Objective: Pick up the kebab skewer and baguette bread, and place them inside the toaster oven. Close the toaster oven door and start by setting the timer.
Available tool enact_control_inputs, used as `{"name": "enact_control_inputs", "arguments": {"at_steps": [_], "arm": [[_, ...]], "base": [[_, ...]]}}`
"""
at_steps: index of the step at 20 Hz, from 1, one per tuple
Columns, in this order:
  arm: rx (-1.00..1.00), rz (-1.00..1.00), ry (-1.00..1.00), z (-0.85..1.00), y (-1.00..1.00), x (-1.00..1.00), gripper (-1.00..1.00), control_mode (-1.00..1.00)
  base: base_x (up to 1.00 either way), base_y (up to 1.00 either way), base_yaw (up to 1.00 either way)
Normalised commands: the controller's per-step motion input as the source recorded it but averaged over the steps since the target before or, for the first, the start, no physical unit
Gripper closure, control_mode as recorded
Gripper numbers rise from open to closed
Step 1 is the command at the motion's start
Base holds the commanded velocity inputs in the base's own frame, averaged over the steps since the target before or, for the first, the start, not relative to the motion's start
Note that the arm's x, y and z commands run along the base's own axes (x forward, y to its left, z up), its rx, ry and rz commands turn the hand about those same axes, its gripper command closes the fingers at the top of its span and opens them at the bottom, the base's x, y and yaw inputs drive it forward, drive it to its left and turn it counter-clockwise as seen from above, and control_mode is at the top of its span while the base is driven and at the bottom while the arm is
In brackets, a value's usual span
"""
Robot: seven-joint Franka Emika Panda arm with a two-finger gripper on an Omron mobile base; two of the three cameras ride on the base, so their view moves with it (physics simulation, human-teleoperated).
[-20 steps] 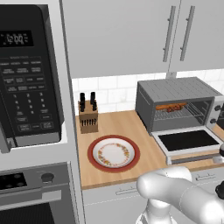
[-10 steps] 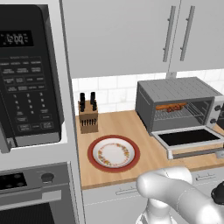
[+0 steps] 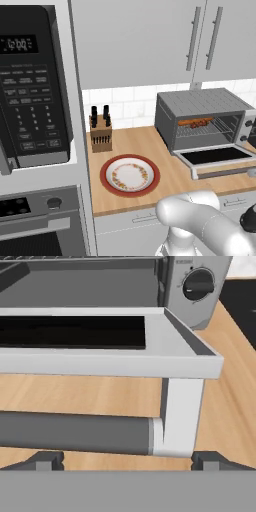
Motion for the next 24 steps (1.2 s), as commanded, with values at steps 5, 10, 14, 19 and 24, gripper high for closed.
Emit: {"name": "enact_control_inputs", "arguments": {"at_steps": [5,10,14,19,24], "arm": [[0.0,0.0,-0.01,0.28,0.04,0.3,-1.0,-1.0],[0.0,0.0,-0.11,0.39,0.11,0.19,-1.0,-1.0],[0.0,0.0,-0.17,0.41,0.13,0.18,-1.0,-1.0],[0.0,0.0,-0.11,0.19,0.18,0.27,-1.0,-1.0],[0.0,0.0,-0.11,0.14,0.24,0.38,-1.0,-1.0]], "base": [[0.0,0.0,0.0],[0.0,0.0,0.0],[0.0,0.0,0.0],[0.0,0.0,0.0],[0.0,0.0,0.0]]}}
